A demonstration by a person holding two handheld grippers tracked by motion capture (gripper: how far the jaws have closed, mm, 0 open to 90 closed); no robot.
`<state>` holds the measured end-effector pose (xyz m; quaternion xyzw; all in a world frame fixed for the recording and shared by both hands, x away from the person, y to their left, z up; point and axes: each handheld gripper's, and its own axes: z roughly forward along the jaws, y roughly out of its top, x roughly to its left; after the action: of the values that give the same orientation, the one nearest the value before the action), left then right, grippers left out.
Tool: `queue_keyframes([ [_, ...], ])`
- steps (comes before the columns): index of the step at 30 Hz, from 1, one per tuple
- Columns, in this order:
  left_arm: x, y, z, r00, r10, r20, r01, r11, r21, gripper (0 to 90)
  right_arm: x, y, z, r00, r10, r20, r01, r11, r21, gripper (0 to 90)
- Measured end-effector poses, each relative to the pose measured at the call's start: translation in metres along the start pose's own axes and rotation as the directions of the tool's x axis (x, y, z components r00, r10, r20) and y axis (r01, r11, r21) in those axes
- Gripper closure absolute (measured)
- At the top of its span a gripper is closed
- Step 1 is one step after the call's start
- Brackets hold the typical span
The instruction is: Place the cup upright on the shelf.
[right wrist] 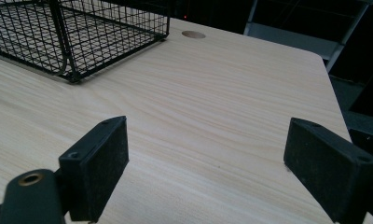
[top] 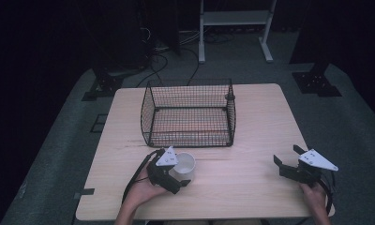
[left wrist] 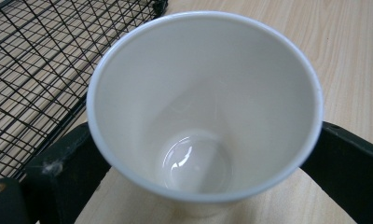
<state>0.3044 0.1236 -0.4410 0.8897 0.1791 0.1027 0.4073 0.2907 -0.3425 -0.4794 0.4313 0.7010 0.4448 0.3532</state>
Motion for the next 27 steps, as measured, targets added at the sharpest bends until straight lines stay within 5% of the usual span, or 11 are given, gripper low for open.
queue_keyframes([
  [19,0.0024,0.0039,0.0043,0.9986,0.043,0.030,-0.044,0.9986,0.028,20.1,-0.0002,0.0000,-0.0001,1.0000,0.001,-0.001,-0.001,1.000,-0.002,13.0],
  [27,0.0024,0.0055,0.0032,0.9979,0.052,0.038,-0.053,0.9978,0.039,20.9,0.0001,0.0000,0.0000,1.0000,-0.003,-0.002,0.003,1.000,-0.002,13.0],
])
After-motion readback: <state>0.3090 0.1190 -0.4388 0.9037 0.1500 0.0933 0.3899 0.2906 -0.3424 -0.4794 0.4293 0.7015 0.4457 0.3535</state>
